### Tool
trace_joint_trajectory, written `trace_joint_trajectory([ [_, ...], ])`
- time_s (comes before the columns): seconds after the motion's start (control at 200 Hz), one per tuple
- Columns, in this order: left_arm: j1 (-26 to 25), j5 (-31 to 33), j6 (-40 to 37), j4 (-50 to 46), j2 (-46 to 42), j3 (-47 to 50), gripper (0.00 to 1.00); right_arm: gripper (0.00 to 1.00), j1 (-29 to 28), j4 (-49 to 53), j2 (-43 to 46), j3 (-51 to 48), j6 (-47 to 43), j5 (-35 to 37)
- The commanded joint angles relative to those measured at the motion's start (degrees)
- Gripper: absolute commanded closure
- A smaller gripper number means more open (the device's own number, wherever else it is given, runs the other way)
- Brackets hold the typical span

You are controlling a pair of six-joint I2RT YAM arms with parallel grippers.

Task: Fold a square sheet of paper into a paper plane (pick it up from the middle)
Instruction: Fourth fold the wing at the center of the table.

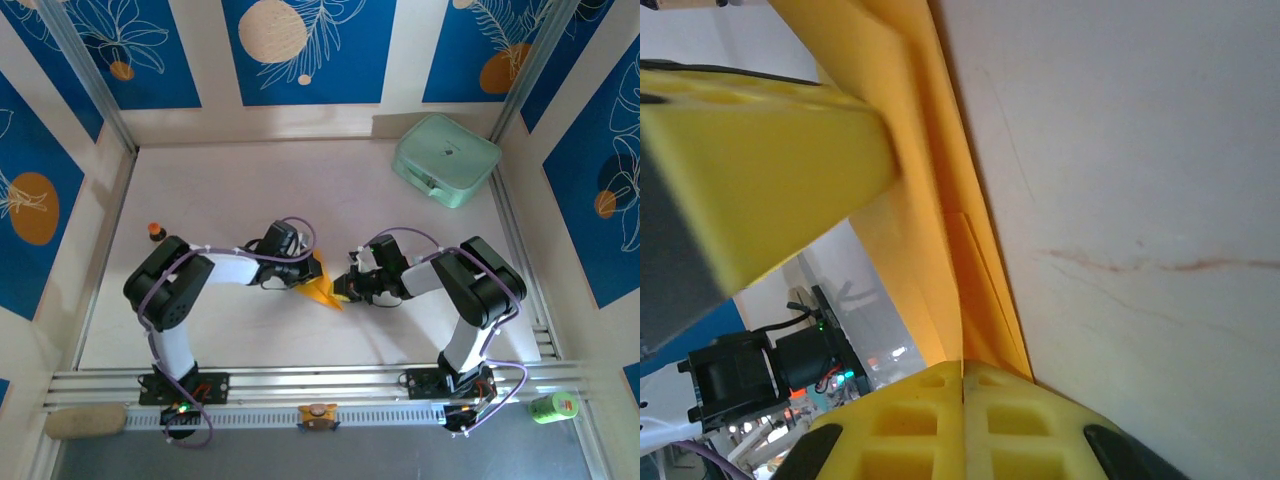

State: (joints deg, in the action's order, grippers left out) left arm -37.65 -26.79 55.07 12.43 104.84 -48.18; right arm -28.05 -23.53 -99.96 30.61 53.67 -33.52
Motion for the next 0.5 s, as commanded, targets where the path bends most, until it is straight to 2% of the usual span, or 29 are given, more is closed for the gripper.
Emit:
trace_joint_trajectory([
  [0.0,-0.13,0.76,-1.09,-1.57,1.98,-1.17,0.93,0.98,0.39,2.99,-1.74,-1.70,1.09,0.83],
  [0.1,-0.14,0.92,-1.41,-2.33,2.81,-1.12,0.93,0.98,0.37,3.52,-1.52,-1.42,0.97,0.56],
  [0.325,-0.05,1.43,-2.50,-4.66,3.09,-1.25,0.94,0.85,-0.24,8.25,1.78,0.43,-1.24,0.60],
  [0.495,0.03,1.34,-2.65,-4.74,3.27,-1.43,0.95,0.81,-1.04,12.77,4.55,1.64,-3.65,1.05],
])
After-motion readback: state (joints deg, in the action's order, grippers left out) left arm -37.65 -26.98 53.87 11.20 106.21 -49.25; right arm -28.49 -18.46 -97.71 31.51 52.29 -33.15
